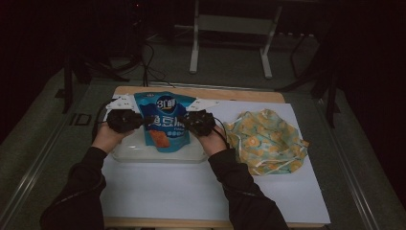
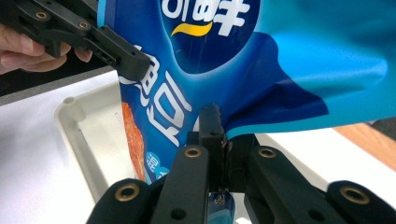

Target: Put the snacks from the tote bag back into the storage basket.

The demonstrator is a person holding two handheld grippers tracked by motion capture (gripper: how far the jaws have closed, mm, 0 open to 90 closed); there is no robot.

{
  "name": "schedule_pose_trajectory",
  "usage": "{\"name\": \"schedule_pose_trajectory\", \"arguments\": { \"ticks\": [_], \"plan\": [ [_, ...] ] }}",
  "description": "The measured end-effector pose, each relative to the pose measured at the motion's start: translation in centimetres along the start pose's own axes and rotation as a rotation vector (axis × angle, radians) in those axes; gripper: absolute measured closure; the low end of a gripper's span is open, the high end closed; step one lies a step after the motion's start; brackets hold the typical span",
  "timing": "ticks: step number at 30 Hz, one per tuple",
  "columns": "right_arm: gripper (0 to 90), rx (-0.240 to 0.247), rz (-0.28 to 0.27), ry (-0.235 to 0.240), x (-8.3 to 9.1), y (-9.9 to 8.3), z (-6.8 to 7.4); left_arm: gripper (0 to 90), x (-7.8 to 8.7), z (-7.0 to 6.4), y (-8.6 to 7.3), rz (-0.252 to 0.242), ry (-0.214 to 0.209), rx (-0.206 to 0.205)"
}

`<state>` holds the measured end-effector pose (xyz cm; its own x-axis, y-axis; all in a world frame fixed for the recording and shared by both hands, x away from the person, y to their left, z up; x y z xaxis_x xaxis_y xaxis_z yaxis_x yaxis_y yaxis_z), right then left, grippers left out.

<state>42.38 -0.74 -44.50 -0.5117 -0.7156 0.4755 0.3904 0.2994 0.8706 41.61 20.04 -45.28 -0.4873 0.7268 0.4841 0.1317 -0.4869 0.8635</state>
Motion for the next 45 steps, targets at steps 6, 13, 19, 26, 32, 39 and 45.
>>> {"name": "schedule_pose_trajectory", "arguments": {
  "ticks": [6,13,19,26,32,39,45],
  "plan": [
    [88.9,0.000,-0.013,0.007,0.1,-0.3,0.1,88.8,0.0,-0.1,-0.5,-0.029,-0.015,0.024],
    [88.8,-0.002,-0.013,0.015,0.3,-0.4,0.2,88.5,0.1,-0.4,-0.9,-0.064,-0.013,0.049],
    [88.4,-0.009,-0.010,0.021,0.3,-0.4,0.1,87.1,0.1,-0.4,-0.9,-0.068,-0.014,0.061],
    [76.6,-0.033,-0.008,0.058,0.5,-0.2,-0.1,60.3,0.3,-0.1,-1.2,-0.068,0.008,0.112],
    [56.2,-0.025,-0.007,0.080,0.7,0.1,0.0,50.0,0.6,-0.1,-1.1,-0.072,0.016,0.138],
    [33.9,-0.033,-0.017,0.097,1.3,0.3,-0.5,28.0,1.2,-0.2,-0.9,-0.088,0.011,0.158],
    [19.2,-0.037,-0.022,0.094,2.1,-0.1,-1.0,8.3,1.4,-1.3,-1.1,-0.035,-0.012,0.124]
  ]
}}
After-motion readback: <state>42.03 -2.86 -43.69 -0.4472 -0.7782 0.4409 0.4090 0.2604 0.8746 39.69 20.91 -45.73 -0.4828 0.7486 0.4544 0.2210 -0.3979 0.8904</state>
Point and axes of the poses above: each handheld gripper's, and its own axes: x roughly backward along the jaws, y roughly out of its top, z roughly to its left, the point moved 5 cm from there along -x, roughly forward along the jaws, and after that the axes turned 10 degrees about -x, right-handed, at the moved point
